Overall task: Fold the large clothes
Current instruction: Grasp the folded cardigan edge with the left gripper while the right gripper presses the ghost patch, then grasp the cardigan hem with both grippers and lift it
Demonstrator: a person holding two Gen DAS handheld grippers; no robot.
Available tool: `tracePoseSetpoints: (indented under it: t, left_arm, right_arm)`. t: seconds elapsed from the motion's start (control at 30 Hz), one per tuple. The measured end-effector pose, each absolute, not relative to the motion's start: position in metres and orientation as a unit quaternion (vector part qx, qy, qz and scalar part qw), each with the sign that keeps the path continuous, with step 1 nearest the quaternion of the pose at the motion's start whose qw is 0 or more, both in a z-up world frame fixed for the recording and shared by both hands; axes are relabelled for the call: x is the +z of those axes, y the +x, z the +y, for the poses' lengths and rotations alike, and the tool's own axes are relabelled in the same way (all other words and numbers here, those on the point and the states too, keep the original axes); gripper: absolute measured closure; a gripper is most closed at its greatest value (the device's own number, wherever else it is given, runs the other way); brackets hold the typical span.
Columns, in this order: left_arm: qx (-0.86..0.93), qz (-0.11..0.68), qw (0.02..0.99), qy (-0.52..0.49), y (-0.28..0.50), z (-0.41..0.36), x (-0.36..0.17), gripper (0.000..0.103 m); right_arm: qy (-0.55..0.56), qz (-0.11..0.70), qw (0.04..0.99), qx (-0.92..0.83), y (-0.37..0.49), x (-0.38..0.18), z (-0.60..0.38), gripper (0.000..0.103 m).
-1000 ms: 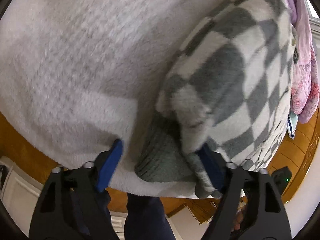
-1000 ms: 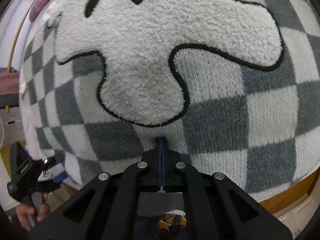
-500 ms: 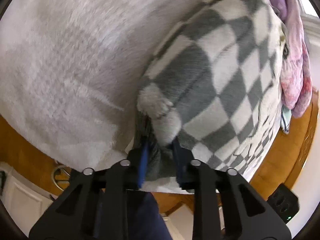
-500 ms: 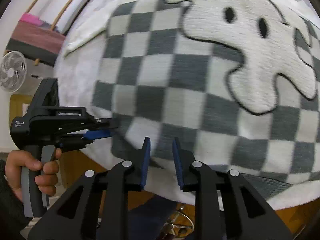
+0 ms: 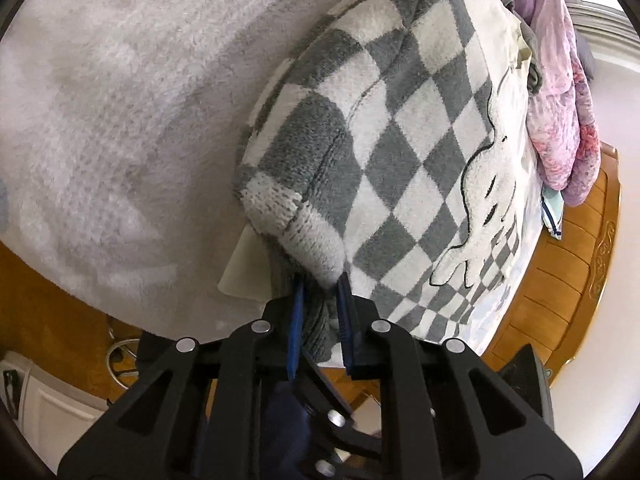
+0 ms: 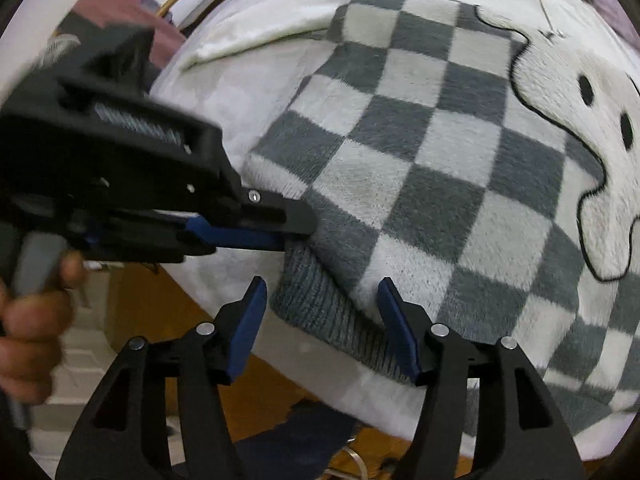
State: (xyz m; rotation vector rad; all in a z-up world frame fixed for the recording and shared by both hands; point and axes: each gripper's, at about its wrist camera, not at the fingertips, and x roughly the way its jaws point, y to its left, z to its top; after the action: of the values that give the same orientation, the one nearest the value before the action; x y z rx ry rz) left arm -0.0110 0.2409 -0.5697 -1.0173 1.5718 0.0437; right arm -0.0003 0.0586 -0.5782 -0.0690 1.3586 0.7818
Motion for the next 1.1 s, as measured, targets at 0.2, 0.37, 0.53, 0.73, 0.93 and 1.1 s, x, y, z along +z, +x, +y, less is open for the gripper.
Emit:
tracePoseSetpoints:
  t: [0.2, 0.37, 0.53, 0.73, 0.93, 1.1]
  left_arm:
    - [0.017, 0.673, 0.577, -0.463, -0.015, 0.245, -0.578, 0.088]
    - [-0.016, 0.620, 0.627, -0.471, -0.008, 0.256, -0.540, 0.083]
    - [0.032, 0.569, 0.711, -0.413, -0.007, 0.279, -0.483, 0.048]
    - [0.120, 0.631, 0.698, -0.318, 0.008, 0.272, -0.503, 0.036]
    - [0.057, 0.618, 0.720, -0.311, 0.058, 0.201, -0.501, 0.036]
    - [-0.052, 0.592, 0.764, -0.252, 0.094, 0.106, -0.456, 0.036]
  right_arm:
    - [-0.082, 0.604, 0.731, 0.308, 0.004, -0.598, 0.081, 0.065]
    - [-0.020, 0.637, 0.711, 0.298, 0.020, -0.605, 0.066, 0.084]
    - [0.187, 0.658, 0.679, 0.267, 0.042, -0.592, 0.008, 0.085]
    - [0.323, 0.629, 0.665, 0.240, 0.054, -0.562, -0.050, 0.086]
    - [0.410, 0.585, 0.667, 0.210, 0.049, -0.540, -0.122, 0.086]
    - [0.466, 0.548, 0.676, 0.160, 0.051, -0.527, -0.210, 0.086]
